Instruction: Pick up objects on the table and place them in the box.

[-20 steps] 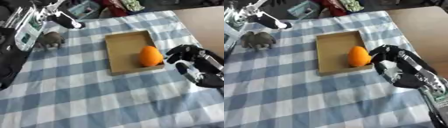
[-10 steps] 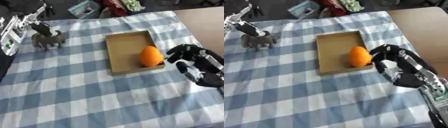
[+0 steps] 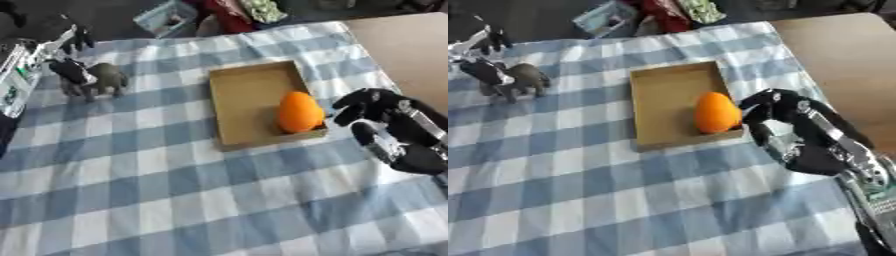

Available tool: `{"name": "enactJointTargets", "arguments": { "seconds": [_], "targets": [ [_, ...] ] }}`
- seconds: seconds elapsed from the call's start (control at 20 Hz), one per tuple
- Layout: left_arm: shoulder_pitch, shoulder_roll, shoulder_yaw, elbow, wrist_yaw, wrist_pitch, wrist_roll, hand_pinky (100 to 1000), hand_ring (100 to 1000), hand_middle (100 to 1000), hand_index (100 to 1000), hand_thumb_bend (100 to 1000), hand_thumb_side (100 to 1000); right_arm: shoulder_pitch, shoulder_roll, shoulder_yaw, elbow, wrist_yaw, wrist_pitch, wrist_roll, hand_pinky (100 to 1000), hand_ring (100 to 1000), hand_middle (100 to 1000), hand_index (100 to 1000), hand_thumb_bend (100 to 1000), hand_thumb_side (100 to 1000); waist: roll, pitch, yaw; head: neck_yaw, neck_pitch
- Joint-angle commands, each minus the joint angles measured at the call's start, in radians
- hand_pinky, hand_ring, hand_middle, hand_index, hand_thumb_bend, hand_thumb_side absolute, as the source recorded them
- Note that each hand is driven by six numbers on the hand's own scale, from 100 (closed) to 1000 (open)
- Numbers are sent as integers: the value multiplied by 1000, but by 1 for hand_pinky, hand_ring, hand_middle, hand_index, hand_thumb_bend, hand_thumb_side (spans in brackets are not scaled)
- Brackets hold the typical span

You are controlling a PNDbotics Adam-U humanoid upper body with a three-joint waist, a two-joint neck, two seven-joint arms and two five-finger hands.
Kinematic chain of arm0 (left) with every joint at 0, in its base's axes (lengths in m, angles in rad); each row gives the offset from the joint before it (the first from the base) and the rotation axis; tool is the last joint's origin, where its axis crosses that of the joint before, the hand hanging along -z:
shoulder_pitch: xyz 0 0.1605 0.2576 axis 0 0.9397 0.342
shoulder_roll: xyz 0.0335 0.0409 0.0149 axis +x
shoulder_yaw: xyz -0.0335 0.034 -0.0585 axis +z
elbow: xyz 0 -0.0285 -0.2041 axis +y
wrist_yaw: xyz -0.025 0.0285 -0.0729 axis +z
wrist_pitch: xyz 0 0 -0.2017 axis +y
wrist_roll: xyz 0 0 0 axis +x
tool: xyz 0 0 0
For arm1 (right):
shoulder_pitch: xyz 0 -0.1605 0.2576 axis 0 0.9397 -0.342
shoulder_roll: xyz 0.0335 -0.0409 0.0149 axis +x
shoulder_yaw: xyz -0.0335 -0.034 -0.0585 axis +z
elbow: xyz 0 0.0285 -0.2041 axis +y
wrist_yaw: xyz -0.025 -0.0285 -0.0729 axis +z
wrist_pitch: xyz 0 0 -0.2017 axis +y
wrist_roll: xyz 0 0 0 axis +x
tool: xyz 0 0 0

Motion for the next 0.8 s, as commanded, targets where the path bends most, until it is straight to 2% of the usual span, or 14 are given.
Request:
{"name": "enactJointTargets", "arguments": {
  "seconds": [0.05, 0.4, 0.6, 0.65, 0.8],
  "targets": [
    [-20, 7, 18, 12, -28, 6, 8, 651, 540, 540, 699, 579, 185, -10, -18, -13, -11, 1, 0, -3, 657, 670, 718, 797, 184, 511, -2, -14, -2, -2, 5],
    [-29, -36, 20, 74, -79, 7, 30, 657, 541, 539, 697, 557, 171, -13, -14, -13, -11, 0, 0, -2, 657, 669, 718, 797, 184, 513, -3, -8, -7, -3, 3],
    [-26, -49, 18, 93, -94, -4, 24, 650, 518, 513, 670, 515, 140, -14, -14, -13, -11, 0, 0, -2, 656, 669, 717, 797, 183, 514, -4, -5, -9, -4, 2],
    [-25, -50, 17, 94, -95, -7, 22, 644, 496, 489, 646, 473, 105, -14, -14, -14, -11, 0, 0, -2, 656, 669, 717, 797, 180, 515, -4, -4, -9, -5, 2],
    [-23, -53, 14, 93, -103, -13, 19, 633, 462, 453, 604, 406, 100, -14, -13, -13, -10, 0, 0, -2, 656, 669, 717, 797, 179, 515, -4, -4, -7, -5, 2]
  ]
}}
